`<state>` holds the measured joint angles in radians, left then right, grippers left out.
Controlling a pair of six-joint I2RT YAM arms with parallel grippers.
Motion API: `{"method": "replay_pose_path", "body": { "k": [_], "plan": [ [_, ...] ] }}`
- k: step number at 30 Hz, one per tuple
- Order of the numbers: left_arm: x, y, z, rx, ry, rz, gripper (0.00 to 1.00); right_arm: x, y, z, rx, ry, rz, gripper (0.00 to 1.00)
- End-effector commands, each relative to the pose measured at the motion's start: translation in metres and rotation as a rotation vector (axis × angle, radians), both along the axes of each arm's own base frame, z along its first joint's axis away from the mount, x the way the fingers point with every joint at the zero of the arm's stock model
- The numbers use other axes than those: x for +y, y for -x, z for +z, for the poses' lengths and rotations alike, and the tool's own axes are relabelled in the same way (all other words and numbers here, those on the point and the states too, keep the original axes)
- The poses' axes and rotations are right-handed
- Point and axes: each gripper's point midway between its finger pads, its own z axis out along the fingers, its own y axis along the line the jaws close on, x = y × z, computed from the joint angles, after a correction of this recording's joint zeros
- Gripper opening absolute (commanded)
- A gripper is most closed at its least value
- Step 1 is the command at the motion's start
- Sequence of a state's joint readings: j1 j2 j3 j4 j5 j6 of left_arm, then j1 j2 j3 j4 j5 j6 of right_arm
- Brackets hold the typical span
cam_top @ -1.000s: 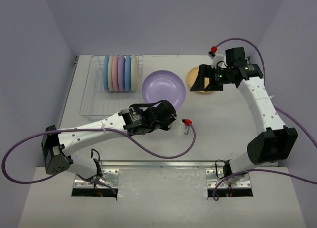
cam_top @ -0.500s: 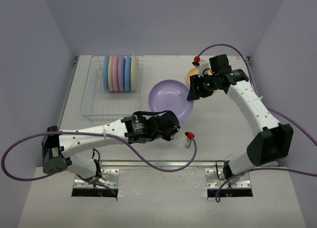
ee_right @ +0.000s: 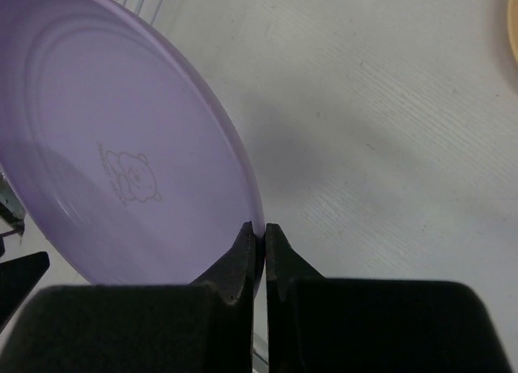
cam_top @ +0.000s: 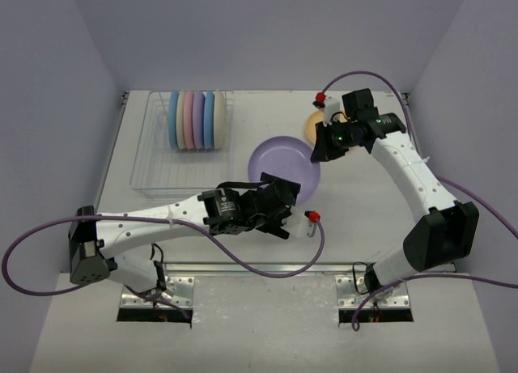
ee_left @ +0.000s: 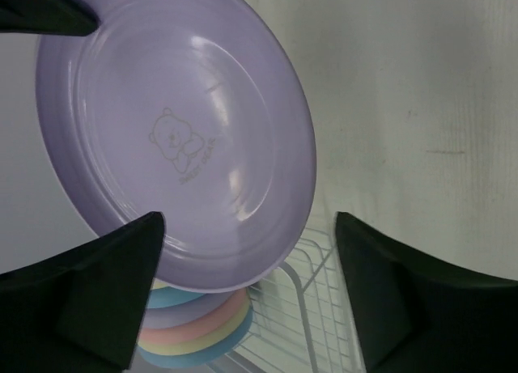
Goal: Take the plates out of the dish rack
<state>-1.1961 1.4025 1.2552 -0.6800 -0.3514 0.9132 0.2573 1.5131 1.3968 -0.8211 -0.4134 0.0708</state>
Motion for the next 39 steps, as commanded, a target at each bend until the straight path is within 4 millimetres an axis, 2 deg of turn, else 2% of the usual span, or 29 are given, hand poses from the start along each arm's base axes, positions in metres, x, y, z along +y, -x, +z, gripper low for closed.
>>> {"method": "replay_pose_path", "body": {
  "k": [1,4,6,9,10,12,13,15,19,21,24,28,33,39],
  "plan": [
    [0.003,-0.025,0.052,-0.034,0.211,0.141,1.0,-0.019,-0.032,0.031,-0.123,0.021,-0.064,0.0],
    [0.016,-0.047,0.086,-0.018,0.361,0.231,1.0,-0.046,-0.054,0.037,-0.111,-0.02,-0.155,0.0],
    [0.032,-0.065,0.116,-0.021,0.486,0.314,1.0,-0.072,-0.072,0.041,-0.09,-0.073,-0.238,0.0],
    [0.073,-0.094,0.157,-0.038,0.687,0.495,1.0,-0.126,-0.102,0.042,-0.073,-0.107,-0.393,0.0],
    [0.084,-0.098,0.166,-0.046,0.738,0.532,1.0,-0.135,-0.109,0.033,-0.051,-0.108,-0.418,0.0],
    [0.123,-0.116,0.181,-0.055,0.859,0.67,1.0,-0.158,-0.124,0.025,-0.033,-0.11,-0.481,0.0],
    [0.124,-0.116,0.183,-0.034,0.9,0.697,1.0,-0.165,-0.128,0.031,-0.046,-0.116,-0.504,0.0],
    [0.157,-0.123,0.188,0.032,1.016,0.806,1.0,-0.187,-0.146,0.011,-0.003,-0.119,-0.574,0.0],
    [0.199,-0.133,0.171,0.12,1.129,0.99,1.0,-0.207,-0.17,-0.007,0.012,-0.115,-0.659,0.0],
    [0.215,-0.135,0.165,0.158,1.172,1.028,1.0,-0.21,-0.182,-0.021,0.017,-0.118,-0.676,0.0],
    [0.233,-0.138,0.15,0.224,1.218,1.101,1.0,-0.214,-0.196,-0.03,0.021,-0.125,-0.692,0.0],
    [0.245,-0.144,0.132,0.297,1.234,1.152,0.99,-0.217,-0.212,-0.049,0.031,-0.131,-0.705,0.0],
    [0.251,-0.151,0.122,0.312,1.238,1.184,0.99,-0.219,-0.226,-0.068,0.041,-0.146,-0.714,0.0],
    [0.258,-0.157,0.113,0.314,1.237,1.225,1.0,-0.213,-0.233,-0.096,0.077,-0.125,-0.708,0.0]
  ]
}}
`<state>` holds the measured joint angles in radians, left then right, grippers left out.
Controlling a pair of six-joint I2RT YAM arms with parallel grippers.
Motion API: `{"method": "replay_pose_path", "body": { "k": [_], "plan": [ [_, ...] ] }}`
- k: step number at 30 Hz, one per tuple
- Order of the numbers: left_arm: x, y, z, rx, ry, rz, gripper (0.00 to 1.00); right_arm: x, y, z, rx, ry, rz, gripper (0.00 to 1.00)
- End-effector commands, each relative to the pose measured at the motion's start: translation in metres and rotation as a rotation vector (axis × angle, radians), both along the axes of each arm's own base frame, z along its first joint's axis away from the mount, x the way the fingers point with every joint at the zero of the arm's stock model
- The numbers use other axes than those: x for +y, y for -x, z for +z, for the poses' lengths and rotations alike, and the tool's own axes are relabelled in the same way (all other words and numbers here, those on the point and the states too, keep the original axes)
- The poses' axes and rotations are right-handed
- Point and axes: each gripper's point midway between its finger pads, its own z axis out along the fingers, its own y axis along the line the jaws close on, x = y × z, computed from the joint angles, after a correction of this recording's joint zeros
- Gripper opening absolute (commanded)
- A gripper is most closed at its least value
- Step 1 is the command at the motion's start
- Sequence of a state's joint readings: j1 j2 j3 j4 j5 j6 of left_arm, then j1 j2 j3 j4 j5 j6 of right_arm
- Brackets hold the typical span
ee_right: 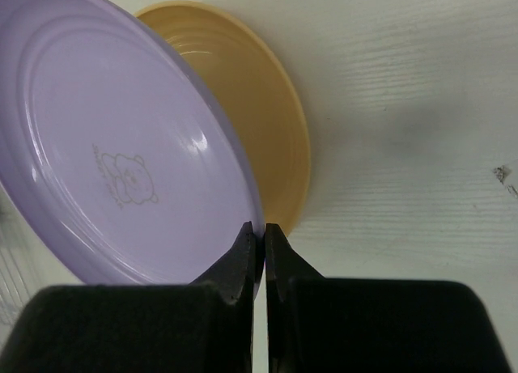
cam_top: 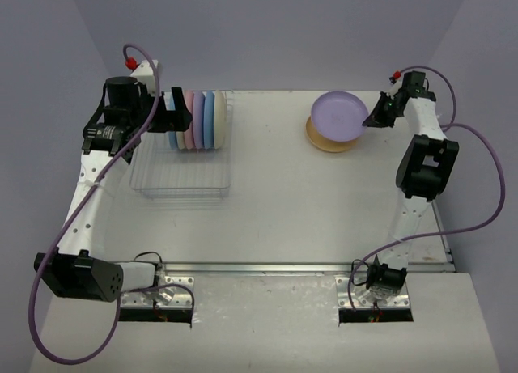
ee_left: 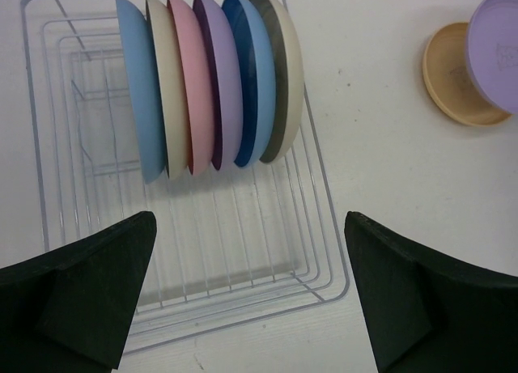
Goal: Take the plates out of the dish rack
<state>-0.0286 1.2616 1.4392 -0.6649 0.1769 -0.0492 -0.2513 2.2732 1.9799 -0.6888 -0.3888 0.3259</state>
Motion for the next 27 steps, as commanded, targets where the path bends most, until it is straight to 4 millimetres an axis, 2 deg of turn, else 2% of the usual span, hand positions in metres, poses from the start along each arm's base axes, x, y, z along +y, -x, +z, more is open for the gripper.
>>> {"method": "replay_pose_path", "body": {
  "k": [1,5,8,11,12,15,19,20,22,24,27],
  "plan": [
    [0.003,-0.007,0.007,-0.029,0.037,0.014,1.0,0.007,-0.024,0.006,-0.067,0.016,0.006,0.0],
    [0.005,-0.009,0.005,-0.021,0.042,0.026,1.0,0.014,-0.024,-0.013,-0.034,0.037,0.023,0.07],
    [0.016,-0.013,0.001,-0.012,0.051,0.058,1.0,0.023,-0.025,-0.025,-0.013,0.047,0.035,0.34],
    [0.023,-0.015,-0.001,0.0,0.068,0.07,0.98,0.025,-0.026,-0.027,-0.007,0.064,0.035,0.56],
    [0.025,-0.016,-0.001,0.003,0.076,0.068,0.96,0.026,-0.026,-0.026,-0.009,0.064,0.035,0.6],
    [0.031,-0.02,-0.003,0.013,0.106,0.063,0.86,0.026,-0.026,-0.015,-0.022,0.067,0.033,0.67],
    [0.04,-0.029,-0.009,0.03,0.164,0.027,0.7,0.025,-0.021,0.019,-0.065,0.087,0.043,0.72],
    [0.04,-0.03,-0.007,0.025,0.173,0.013,0.66,0.026,-0.02,0.022,-0.068,0.089,0.047,0.72],
    [0.039,-0.037,-0.013,0.038,0.188,-0.025,0.58,0.028,-0.011,0.053,-0.119,0.099,0.062,0.73],
    [0.035,-0.043,-0.015,0.04,0.194,-0.065,0.53,0.033,-0.002,0.07,-0.144,0.091,0.079,0.73],
    [0.032,-0.051,-0.017,0.034,0.214,-0.122,0.44,0.042,0.018,0.083,-0.153,0.071,0.108,0.74]
  ]
}}
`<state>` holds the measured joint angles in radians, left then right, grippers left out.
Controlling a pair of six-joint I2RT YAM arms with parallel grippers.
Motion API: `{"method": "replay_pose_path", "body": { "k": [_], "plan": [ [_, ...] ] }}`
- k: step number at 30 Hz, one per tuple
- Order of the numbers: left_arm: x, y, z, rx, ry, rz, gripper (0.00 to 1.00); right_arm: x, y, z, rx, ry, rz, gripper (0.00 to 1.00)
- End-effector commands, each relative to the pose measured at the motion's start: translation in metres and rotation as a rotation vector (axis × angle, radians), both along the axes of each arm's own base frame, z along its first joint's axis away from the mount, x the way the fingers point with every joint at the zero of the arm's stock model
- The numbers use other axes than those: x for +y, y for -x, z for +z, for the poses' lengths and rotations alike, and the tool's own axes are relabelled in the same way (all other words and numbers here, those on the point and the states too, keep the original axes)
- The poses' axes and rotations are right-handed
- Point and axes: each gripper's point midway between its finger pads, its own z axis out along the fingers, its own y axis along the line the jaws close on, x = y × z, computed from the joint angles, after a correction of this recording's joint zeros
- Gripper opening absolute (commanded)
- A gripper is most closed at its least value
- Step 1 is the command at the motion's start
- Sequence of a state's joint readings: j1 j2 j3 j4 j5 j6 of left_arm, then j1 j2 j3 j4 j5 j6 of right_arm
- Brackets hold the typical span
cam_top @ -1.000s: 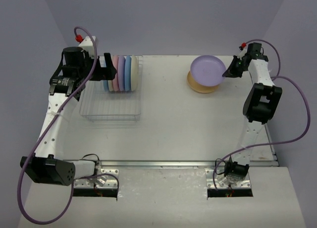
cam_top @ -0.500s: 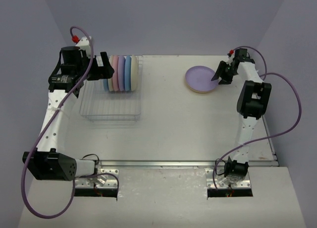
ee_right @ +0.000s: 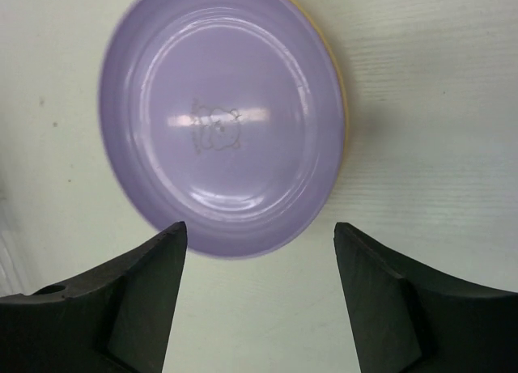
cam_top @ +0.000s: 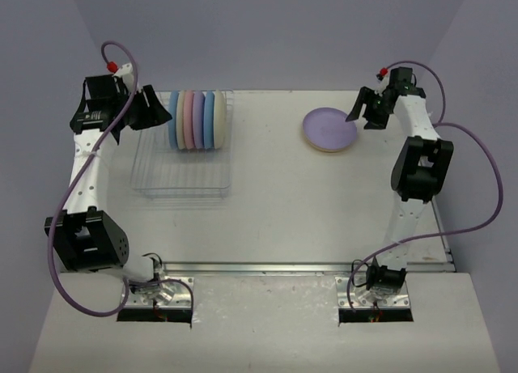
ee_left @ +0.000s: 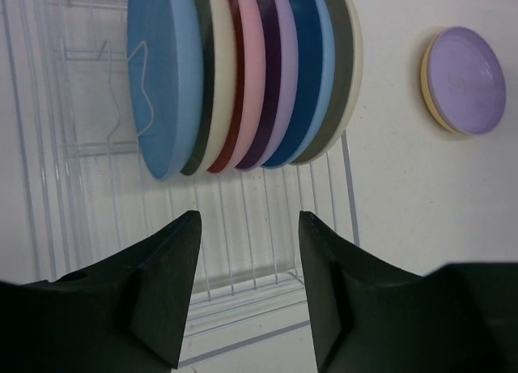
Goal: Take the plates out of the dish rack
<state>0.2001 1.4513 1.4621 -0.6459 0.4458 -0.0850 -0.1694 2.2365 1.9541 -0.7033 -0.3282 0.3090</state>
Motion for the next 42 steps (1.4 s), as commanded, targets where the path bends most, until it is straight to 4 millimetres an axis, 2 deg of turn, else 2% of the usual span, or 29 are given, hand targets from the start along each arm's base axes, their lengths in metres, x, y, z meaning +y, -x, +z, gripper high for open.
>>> {"method": "replay_pose_path", "body": {
  "k": [1,4,9,11,14,15,16,20,25,42],
  "plan": [
    [-0.013,-0.019,0.028,-0.123,0.048,-0.142,0.43,0.011,0.02,0.084,-0.166,-0.005,0.063,0.74],
    [-0.013,-0.029,0.031,-0.138,0.07,-0.188,0.38,0.025,0.041,0.106,-0.203,-0.051,0.109,0.73],
    [0.004,-0.048,0.025,-0.133,0.107,-0.22,0.36,0.046,0.071,0.114,-0.206,-0.135,0.168,0.77],
    [0.008,-0.056,0.018,-0.112,0.128,-0.23,0.36,0.05,0.078,0.124,-0.23,-0.145,0.192,0.87],
    [0.01,-0.065,0.005,-0.09,0.123,-0.264,0.36,0.055,0.084,0.125,-0.225,-0.16,0.207,0.96],
    [0.011,-0.068,0.0,-0.074,0.126,-0.276,0.36,0.056,0.086,0.125,-0.22,-0.166,0.208,0.98],
    [0.009,-0.067,0.003,-0.079,0.126,-0.286,0.36,0.056,0.086,0.125,-0.216,-0.17,0.21,0.99],
    [0.007,-0.075,-0.017,-0.038,0.176,-0.318,0.36,0.06,0.09,0.124,-0.2,-0.189,0.214,0.99],
    [0.008,-0.083,-0.026,-0.03,0.205,-0.312,0.36,0.061,0.092,0.124,-0.197,-0.191,0.218,0.99],
    [0.019,-0.096,-0.034,-0.034,0.196,-0.273,0.35,0.069,0.097,0.122,-0.183,-0.203,0.233,0.99]
  ]
}}
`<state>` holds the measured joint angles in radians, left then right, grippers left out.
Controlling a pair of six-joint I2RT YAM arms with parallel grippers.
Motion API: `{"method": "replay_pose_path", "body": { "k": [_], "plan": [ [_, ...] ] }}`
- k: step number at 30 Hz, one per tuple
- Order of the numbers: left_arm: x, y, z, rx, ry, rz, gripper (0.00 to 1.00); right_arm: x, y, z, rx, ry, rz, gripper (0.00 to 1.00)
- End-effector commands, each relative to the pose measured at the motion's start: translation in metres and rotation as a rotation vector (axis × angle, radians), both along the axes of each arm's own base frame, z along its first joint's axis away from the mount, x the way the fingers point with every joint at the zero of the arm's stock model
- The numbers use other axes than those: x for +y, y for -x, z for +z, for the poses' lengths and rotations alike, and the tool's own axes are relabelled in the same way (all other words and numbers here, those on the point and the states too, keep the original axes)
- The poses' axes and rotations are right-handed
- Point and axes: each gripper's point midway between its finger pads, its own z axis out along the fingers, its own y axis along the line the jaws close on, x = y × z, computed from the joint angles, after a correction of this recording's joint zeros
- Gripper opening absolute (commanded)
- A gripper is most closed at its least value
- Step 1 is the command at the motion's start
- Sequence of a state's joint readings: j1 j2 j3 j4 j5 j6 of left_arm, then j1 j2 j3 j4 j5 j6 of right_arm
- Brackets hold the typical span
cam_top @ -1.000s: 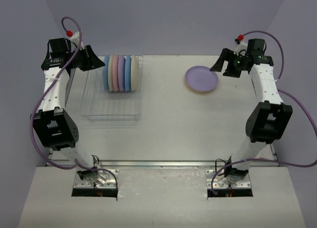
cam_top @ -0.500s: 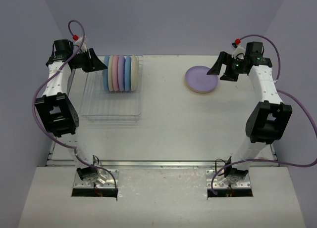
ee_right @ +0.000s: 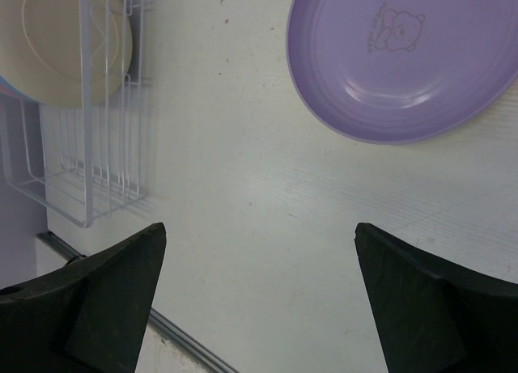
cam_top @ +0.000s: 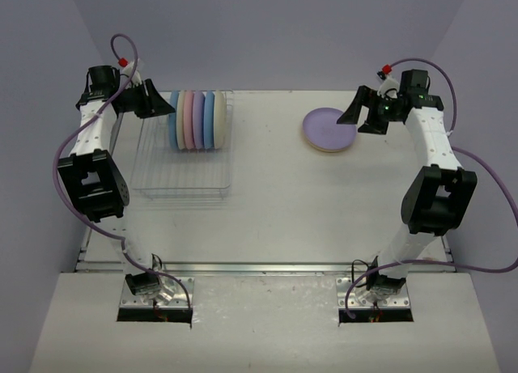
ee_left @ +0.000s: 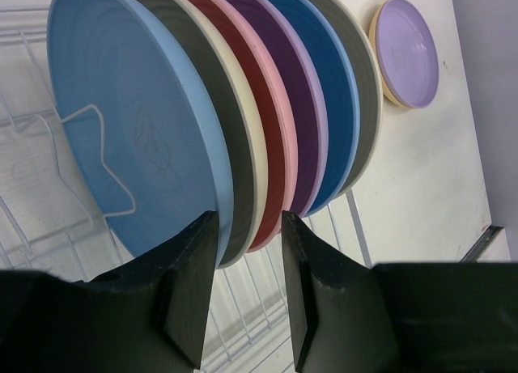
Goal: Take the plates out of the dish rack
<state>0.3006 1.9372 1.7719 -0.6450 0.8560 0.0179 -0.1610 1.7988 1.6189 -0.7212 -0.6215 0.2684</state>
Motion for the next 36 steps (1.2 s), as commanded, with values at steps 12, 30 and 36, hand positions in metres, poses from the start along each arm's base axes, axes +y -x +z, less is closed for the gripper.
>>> {"method": "replay_pose_path", "body": {
  "k": [12,30,36],
  "plan": [
    [-0.002,-0.014,-0.001,-0.062,0.064,-0.065,0.25,0.016,0.002,0.015,-0.04,-0.019,0.039,0.99],
    [-0.007,-0.004,0.042,-0.107,0.221,-0.097,0.0,0.025,0.005,0.024,-0.052,-0.027,0.065,0.99],
    [-0.002,0.0,0.084,-0.163,0.299,-0.111,0.0,0.026,0.008,0.028,-0.06,-0.025,0.073,0.99]
  ]
}}
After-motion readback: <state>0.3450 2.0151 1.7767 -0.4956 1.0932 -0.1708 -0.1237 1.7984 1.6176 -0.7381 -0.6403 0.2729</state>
